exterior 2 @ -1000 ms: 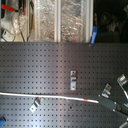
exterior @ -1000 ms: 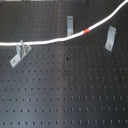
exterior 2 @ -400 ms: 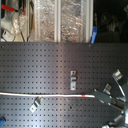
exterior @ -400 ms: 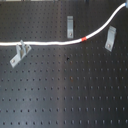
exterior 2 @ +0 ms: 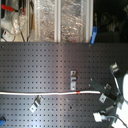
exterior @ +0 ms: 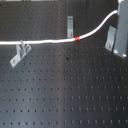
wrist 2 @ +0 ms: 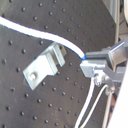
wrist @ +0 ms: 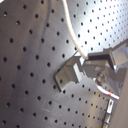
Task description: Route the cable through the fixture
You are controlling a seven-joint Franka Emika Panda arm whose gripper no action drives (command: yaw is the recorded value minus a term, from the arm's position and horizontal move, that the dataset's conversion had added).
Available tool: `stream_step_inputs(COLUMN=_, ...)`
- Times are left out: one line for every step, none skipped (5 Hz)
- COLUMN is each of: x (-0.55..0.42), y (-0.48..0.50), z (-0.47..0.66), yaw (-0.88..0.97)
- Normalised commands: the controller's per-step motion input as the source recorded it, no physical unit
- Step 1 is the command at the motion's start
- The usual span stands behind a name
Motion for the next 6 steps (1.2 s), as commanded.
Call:
stream_step_inputs(x=-0.367, y=-0.083, z=0.17, yaw=0.57)
stream_step_inputs(x=-0.430, y=-0.031, z=0.25, yaw=0.50)
stream_step_inputs(x=-0.242, y=0.114, z=0.23, yaw=0.38)
stream_step_inputs(x=-0.014, y=0.112, z=0.18, yaw=0.31)
stream_step_inputs(x=0.003, y=0.001, z=0.31, yaw=0.23)
stream_step_inputs(x=-0.067, y=-0.059, z=0.43, yaw=0.16)
